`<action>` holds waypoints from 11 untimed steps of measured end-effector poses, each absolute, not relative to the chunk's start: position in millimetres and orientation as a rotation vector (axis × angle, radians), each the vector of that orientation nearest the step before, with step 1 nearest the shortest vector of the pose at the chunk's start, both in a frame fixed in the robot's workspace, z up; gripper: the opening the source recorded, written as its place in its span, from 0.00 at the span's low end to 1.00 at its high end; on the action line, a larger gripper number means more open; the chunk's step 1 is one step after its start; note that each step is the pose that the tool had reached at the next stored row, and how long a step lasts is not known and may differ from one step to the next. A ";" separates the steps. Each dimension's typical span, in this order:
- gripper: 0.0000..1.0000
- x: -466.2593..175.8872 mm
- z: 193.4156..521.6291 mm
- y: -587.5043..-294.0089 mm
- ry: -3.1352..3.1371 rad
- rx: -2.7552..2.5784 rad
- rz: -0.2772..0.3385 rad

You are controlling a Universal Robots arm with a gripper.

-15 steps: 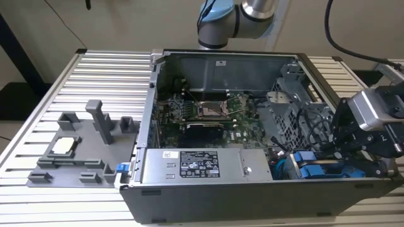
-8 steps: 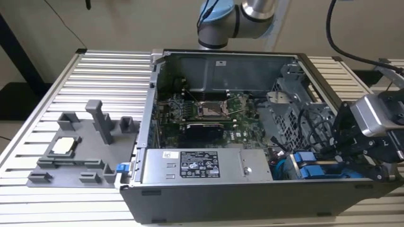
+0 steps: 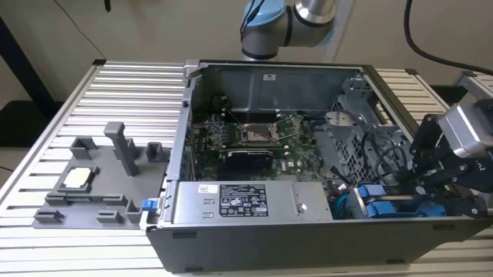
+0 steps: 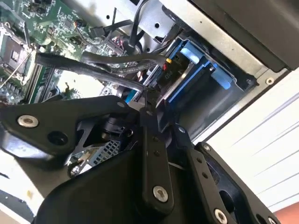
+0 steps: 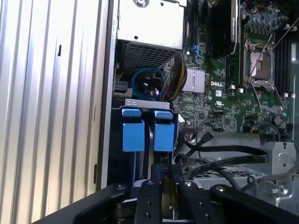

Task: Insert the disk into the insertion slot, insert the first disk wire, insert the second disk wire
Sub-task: 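Insert the second disk wire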

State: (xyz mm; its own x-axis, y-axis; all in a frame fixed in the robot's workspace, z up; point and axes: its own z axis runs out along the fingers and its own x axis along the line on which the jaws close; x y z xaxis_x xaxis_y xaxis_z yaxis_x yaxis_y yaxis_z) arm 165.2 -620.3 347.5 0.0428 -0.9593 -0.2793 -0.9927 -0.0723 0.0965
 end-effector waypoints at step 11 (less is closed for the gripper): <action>0.15 164.6 348.2 -618.1 2.041 -2.171 0.387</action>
